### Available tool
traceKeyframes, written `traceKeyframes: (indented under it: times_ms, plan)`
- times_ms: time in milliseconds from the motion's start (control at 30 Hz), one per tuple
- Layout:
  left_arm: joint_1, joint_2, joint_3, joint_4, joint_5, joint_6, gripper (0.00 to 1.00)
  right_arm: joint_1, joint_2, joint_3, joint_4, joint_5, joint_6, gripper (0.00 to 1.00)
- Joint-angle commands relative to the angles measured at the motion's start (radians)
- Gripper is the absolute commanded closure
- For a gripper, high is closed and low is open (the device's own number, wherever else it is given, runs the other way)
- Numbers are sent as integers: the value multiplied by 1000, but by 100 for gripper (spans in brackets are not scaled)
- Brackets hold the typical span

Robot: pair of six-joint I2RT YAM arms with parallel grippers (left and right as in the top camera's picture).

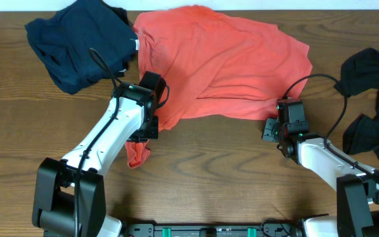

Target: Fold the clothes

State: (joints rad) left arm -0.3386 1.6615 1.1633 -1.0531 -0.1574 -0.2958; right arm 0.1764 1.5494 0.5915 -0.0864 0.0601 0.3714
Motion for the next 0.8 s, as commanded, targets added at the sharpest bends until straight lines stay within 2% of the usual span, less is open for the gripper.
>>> traceKeyframes:
  times_ms: [0,567,667,700,767]
  plan:
    - [2,-5,0,1,-20,-13,94,8,23,-9,8,3,25,62]
    - [2,-5,0,13,-20,-13,94,8,163,-9,199,-16,40,66]
    - [2,-5,0,14,-20,-13,94,8,164,-9,204,-48,44,78]
    - [2,-5,0,14,-20,-13,94,8,164,-8,208,-60,49,96]
    - [2,-5,0,16,-20,-13,94,8,164,-8,210,-74,74,99]
